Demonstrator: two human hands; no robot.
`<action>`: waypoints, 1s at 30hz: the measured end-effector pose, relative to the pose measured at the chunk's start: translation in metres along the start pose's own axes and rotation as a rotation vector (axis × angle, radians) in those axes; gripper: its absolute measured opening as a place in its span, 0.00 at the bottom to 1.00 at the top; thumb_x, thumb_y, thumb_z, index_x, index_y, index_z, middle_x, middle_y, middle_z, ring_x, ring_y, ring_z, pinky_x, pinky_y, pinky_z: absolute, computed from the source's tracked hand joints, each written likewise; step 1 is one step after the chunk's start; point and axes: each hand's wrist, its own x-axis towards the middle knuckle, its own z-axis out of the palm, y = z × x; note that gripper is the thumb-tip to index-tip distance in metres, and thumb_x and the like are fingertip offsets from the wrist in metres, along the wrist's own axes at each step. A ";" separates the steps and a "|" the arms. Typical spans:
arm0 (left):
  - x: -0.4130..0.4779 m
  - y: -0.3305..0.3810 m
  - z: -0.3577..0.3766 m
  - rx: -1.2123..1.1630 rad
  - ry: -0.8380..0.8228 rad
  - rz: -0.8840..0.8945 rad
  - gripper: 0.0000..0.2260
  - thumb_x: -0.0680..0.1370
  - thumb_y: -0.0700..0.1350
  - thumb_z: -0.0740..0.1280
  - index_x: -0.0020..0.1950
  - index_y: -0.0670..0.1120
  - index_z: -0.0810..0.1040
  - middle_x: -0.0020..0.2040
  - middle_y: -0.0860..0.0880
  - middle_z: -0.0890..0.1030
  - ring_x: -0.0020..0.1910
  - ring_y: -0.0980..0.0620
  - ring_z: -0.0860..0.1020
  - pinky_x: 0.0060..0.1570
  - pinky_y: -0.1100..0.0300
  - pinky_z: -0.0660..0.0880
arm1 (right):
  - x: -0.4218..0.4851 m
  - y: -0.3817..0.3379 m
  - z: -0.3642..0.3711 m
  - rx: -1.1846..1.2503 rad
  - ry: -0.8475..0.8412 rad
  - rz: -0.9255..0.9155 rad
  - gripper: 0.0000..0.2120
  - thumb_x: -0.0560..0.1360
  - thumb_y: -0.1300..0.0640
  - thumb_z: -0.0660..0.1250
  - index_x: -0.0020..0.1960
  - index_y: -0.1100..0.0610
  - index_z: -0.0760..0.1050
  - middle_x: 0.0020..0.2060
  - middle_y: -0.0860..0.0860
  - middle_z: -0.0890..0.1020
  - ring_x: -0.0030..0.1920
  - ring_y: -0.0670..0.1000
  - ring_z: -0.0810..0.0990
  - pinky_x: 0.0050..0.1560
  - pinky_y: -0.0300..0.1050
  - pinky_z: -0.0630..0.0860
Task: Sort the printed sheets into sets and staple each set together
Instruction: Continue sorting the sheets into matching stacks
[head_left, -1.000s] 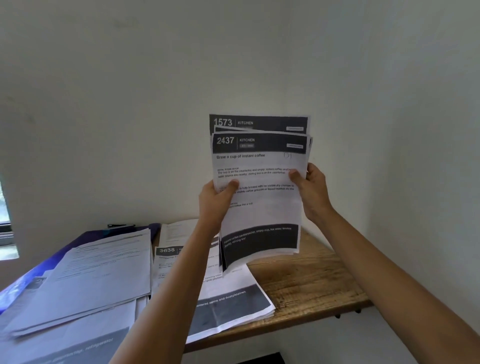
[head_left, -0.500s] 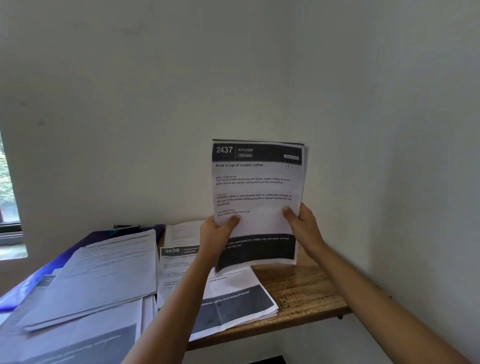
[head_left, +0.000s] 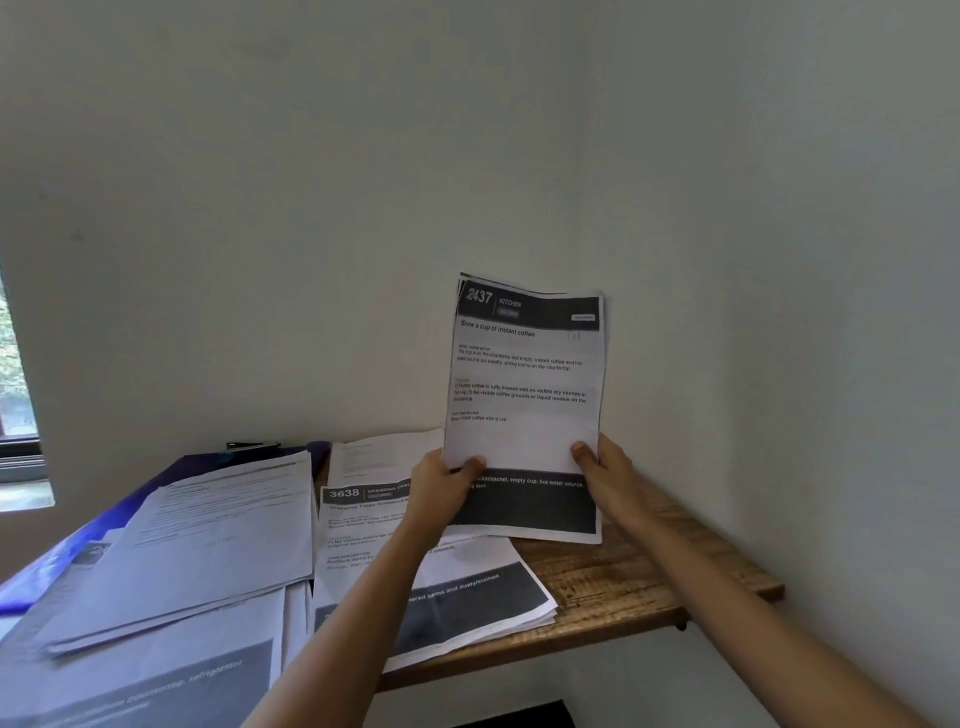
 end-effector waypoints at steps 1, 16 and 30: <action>0.003 0.004 0.001 0.008 -0.010 -0.015 0.17 0.79 0.47 0.67 0.64 0.42 0.73 0.57 0.46 0.79 0.54 0.46 0.77 0.55 0.54 0.77 | 0.002 -0.002 -0.002 -0.034 0.019 -0.016 0.12 0.83 0.58 0.55 0.64 0.54 0.70 0.55 0.49 0.78 0.52 0.44 0.78 0.54 0.35 0.74; -0.011 0.023 0.021 0.292 -0.142 -0.080 0.05 0.77 0.42 0.68 0.47 0.44 0.73 0.52 0.47 0.80 0.50 0.45 0.82 0.45 0.55 0.81 | 0.035 0.002 -0.050 -1.003 -0.003 0.237 0.12 0.79 0.60 0.56 0.59 0.62 0.72 0.55 0.60 0.78 0.47 0.58 0.76 0.43 0.44 0.68; 0.003 -0.029 -0.053 0.904 -0.080 -0.094 0.17 0.81 0.49 0.61 0.65 0.40 0.71 0.64 0.40 0.76 0.64 0.40 0.72 0.64 0.48 0.69 | 0.033 0.049 -0.048 -1.031 -0.151 0.407 0.20 0.77 0.66 0.58 0.68 0.68 0.61 0.62 0.65 0.72 0.59 0.62 0.75 0.54 0.49 0.72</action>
